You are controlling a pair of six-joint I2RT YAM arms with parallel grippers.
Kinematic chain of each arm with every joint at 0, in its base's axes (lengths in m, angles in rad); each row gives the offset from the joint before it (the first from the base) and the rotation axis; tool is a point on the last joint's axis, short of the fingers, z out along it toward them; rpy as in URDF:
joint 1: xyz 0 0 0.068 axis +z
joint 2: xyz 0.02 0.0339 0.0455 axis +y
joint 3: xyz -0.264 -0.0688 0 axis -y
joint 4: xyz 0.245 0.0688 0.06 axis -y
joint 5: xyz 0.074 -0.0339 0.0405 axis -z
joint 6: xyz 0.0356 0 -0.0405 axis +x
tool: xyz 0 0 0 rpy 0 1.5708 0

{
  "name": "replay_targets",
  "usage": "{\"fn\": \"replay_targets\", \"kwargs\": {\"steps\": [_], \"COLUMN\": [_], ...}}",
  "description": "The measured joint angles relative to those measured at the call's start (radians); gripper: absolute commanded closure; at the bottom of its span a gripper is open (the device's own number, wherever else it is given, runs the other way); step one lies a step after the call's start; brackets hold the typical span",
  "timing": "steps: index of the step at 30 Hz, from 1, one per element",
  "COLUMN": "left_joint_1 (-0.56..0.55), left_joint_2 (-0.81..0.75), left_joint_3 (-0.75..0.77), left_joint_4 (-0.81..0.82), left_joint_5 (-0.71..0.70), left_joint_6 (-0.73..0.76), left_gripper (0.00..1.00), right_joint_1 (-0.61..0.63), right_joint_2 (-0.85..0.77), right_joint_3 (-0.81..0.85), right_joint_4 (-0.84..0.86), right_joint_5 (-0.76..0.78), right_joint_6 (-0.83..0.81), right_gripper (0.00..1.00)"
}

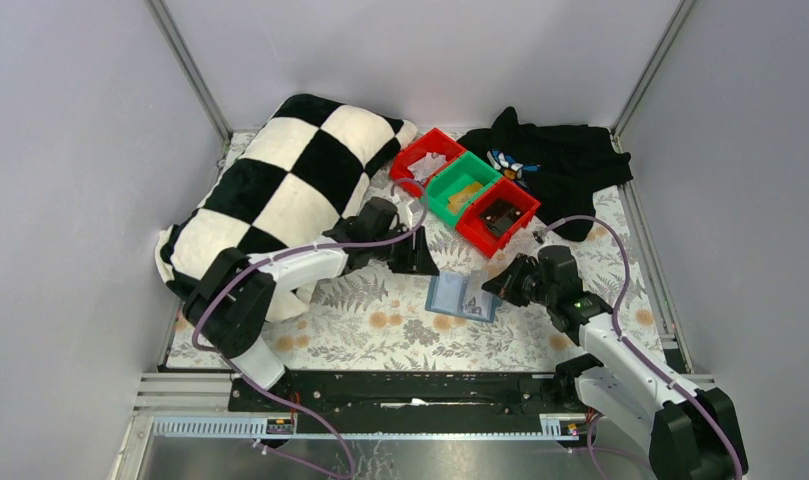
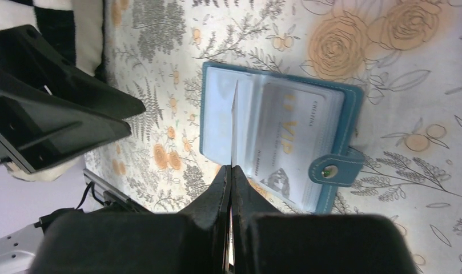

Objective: Take the credit cards out of the card holder
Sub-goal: Remove the credit card from the card holder, then place the credit card in the storage box.

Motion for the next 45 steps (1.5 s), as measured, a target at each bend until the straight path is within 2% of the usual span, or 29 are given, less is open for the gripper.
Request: {"fn": "replay_targets", "kwargs": {"steps": [7, 15, 21, 35, 41, 45], "left_joint_1": [0.073, 0.072, 0.076, 0.095, 0.097, 0.097], "left_joint_2": [-0.052, -0.033, -0.003, 0.04, 0.106, 0.145], "left_joint_3": [-0.009, -0.132, -0.158, -0.219, -0.248, -0.252], "left_joint_4": [0.026, 0.223, 0.377, 0.607, 0.809, 0.904], "left_joint_5": [0.084, 0.225, 0.31, 0.371, 0.408, 0.424], "left_joint_6": [0.016, -0.09, -0.178, -0.317, -0.442, -0.514], "left_gripper": [0.51, 0.48, 0.45, 0.43, 0.47, 0.56], "right_joint_1": [0.0, 0.0, 0.0, 0.0, 0.0, 0.0], "right_joint_2": [0.028, 0.038, 0.03, 0.062, 0.111, 0.124], "right_joint_3": [0.0, 0.0, -0.001, -0.009, -0.02, -0.028], "right_joint_4": [0.063, 0.089, 0.134, 0.324, 0.425, 0.461], "right_joint_5": [-0.029, -0.058, -0.101, -0.222, -0.265, -0.275], "right_joint_6": [0.004, 0.011, 0.029, 0.148, 0.203, 0.225], "right_gripper": [1.0, 1.0, 1.0, 1.0, 1.0, 1.0]}}
